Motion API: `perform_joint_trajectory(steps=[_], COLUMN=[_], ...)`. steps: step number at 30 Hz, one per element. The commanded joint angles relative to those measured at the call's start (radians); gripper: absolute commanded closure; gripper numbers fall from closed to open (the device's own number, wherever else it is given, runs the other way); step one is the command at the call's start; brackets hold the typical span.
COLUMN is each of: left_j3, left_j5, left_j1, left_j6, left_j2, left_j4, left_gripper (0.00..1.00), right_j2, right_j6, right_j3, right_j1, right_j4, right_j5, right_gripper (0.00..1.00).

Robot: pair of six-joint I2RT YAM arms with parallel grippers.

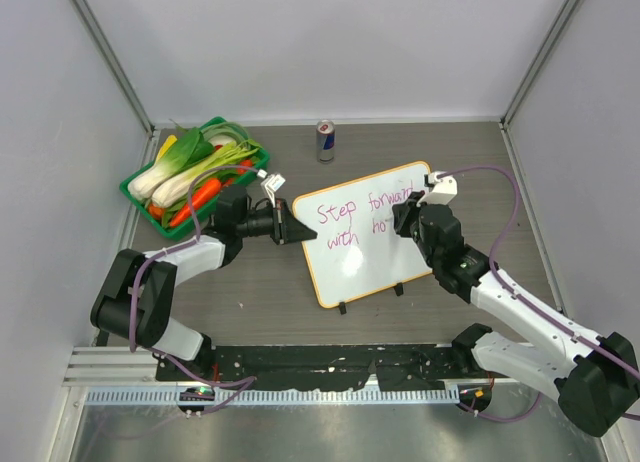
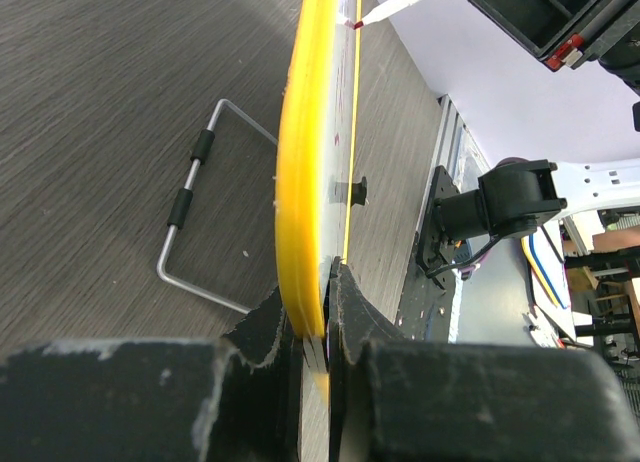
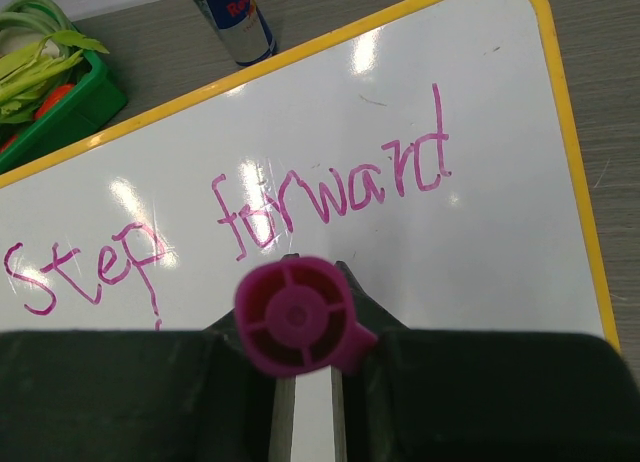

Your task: Write a sentence on the whiteboard

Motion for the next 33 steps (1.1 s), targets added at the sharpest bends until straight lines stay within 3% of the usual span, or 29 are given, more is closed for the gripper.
perform_joint_trajectory(steps=[1,22,33], left_j3=[-0.033,-0.031,-0.030], left_j5=[-0.063,-0.064,-0.066], left_j1=[-0.036,-0.039,-0.037], left_j6=[0.202,0.205,0.205], left_j2=[0.045,0.045,0.046], left_j4=[-0.143,-0.147,-0.147], left_gripper=[1.00,1.00,1.00], right_j2=[0.005,-0.096,-0.128], right_j6=[0.012,0.036,0.019], right_j3=[-0.009,-0.096,0.013], right_j1=[-0.003,-0.001,-0.003], right_j4=[-0.006,-0.118,-0.078], right_j5=[0.015,-0.050,-0.028], right_gripper=[0.99,0.99,0.99])
